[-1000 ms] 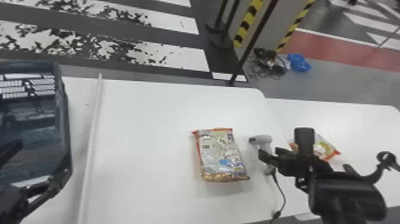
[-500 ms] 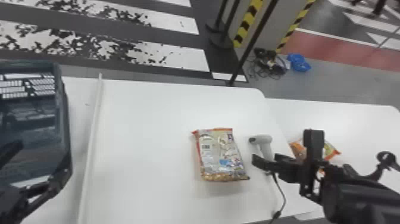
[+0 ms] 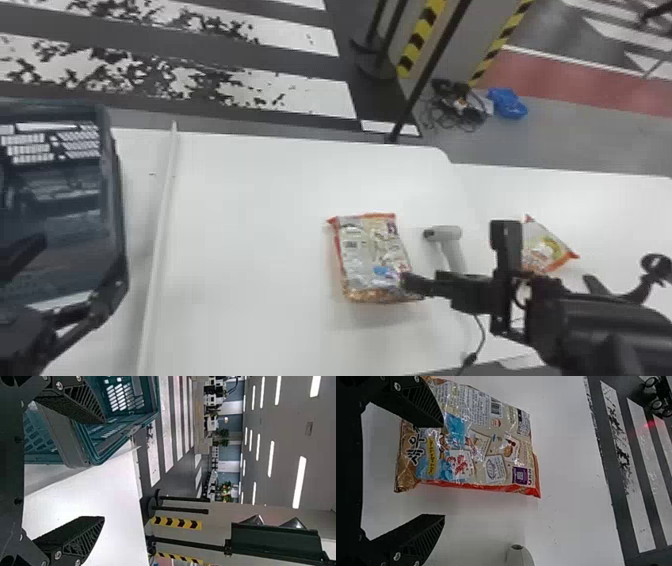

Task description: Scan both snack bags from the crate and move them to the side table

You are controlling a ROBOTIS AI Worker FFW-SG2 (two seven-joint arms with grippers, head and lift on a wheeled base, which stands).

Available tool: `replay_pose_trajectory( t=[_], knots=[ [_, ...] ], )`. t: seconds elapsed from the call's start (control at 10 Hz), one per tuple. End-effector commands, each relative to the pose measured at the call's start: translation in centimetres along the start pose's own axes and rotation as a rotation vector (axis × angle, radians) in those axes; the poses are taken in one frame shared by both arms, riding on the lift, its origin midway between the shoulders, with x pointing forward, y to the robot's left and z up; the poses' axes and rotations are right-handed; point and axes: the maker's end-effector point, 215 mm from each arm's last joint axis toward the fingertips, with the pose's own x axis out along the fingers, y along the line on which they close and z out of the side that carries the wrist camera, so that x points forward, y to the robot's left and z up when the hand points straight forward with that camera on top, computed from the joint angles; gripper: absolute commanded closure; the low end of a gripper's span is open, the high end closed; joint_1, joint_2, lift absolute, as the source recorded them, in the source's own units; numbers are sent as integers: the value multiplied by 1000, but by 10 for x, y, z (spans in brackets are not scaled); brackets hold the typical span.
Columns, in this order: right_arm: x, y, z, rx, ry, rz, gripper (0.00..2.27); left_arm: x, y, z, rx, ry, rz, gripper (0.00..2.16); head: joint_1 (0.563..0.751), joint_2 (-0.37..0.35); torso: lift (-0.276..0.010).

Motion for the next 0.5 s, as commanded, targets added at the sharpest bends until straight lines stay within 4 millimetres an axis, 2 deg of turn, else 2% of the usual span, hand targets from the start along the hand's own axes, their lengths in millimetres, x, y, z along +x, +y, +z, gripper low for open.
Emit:
replay_pose_trajectory(
  t=[0.0,0.2,0.4],
  knots=[
    [9,7,-5,4,35,19,137,0,0,0,0,0,0,144,695,-304,-75],
    [24,18,-11,-15,86,28,137,0,0,0,1,0,-1,144,695,-286,-75],
    [37,18,-22,-38,141,17,144,0,0,0,1,0,-1,144,695,-265,-75]
  ],
)
